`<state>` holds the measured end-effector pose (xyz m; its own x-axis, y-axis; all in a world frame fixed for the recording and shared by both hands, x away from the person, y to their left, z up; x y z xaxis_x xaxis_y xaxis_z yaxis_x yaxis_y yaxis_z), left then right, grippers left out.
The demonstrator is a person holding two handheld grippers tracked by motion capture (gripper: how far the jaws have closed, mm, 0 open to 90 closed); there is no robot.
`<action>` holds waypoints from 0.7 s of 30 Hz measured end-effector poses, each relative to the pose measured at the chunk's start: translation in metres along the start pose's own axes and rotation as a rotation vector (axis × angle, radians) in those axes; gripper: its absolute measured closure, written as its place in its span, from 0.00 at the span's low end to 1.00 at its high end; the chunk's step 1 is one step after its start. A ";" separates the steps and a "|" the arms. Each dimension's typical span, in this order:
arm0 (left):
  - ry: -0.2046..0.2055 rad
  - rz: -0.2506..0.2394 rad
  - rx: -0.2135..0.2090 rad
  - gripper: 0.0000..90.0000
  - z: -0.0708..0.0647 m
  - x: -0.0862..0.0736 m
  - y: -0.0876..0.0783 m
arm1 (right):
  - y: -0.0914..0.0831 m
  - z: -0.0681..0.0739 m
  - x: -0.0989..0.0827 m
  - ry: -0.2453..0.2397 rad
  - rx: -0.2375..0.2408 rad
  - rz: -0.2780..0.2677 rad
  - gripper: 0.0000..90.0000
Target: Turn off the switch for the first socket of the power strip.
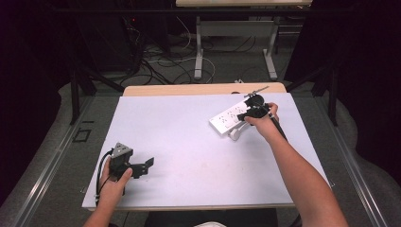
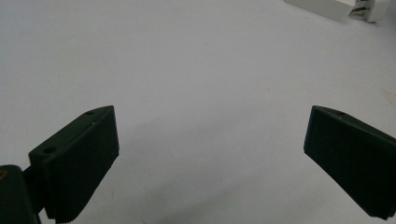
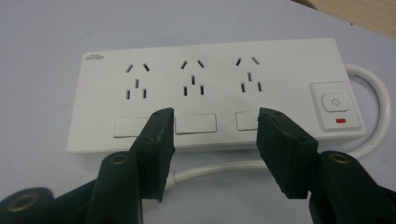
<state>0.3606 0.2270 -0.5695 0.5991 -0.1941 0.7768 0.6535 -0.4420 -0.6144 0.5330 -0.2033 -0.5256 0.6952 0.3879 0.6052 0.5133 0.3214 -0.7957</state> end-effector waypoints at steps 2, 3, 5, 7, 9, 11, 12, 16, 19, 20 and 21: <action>0.001 0.000 0.000 0.03 0.000 0.000 0.000 | -0.002 0.003 0.000 -0.019 0.000 -0.005 0.49; 0.005 0.002 0.004 0.03 0.000 0.000 0.000 | -0.004 0.004 0.000 -0.027 -0.003 -0.001 0.48; 0.007 0.001 0.003 0.03 0.000 0.000 0.000 | -0.005 0.006 -0.001 -0.058 -0.021 -0.012 0.45; 0.007 0.001 0.006 0.03 0.000 0.000 0.000 | -0.007 0.011 -0.002 -0.053 0.003 -0.002 0.45; 0.002 -0.002 0.002 0.04 0.000 0.000 0.000 | -0.009 0.017 -0.002 -0.043 0.038 -0.013 0.45; 0.004 0.000 0.003 0.03 0.001 0.000 0.000 | -0.012 0.021 -0.002 -0.043 0.058 -0.012 0.45; 0.003 0.000 0.003 0.03 0.001 0.000 0.000 | -0.014 0.024 -0.003 -0.037 0.063 -0.012 0.45; 0.005 0.000 0.005 0.03 0.000 0.000 -0.001 | -0.021 0.031 -0.003 -0.049 0.072 -0.018 0.37; 0.007 0.011 0.001 0.03 0.000 0.000 -0.001 | -0.024 0.035 -0.004 -0.032 0.067 -0.021 0.26; 0.009 0.010 0.002 0.04 0.000 0.000 -0.001 | -0.025 0.037 -0.005 -0.033 0.074 -0.011 0.22; 0.005 0.012 0.002 0.03 0.000 0.000 -0.001 | -0.025 0.037 -0.006 -0.040 0.071 -0.006 0.18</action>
<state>0.3598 0.2276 -0.5691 0.6047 -0.2034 0.7701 0.6472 -0.4380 -0.6239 0.4975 -0.1816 -0.5085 0.6705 0.4199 0.6116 0.4796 0.3838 -0.7892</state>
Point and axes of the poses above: each handheld gripper's, and its own axes: y roughly forward along the jaws, x roughly out of its top, z roughly to its left, the point moved 4 cm from there along y, roughly forward along the jaws, and after that the axes turned 3 degrees about z, right-handed, at the moved point
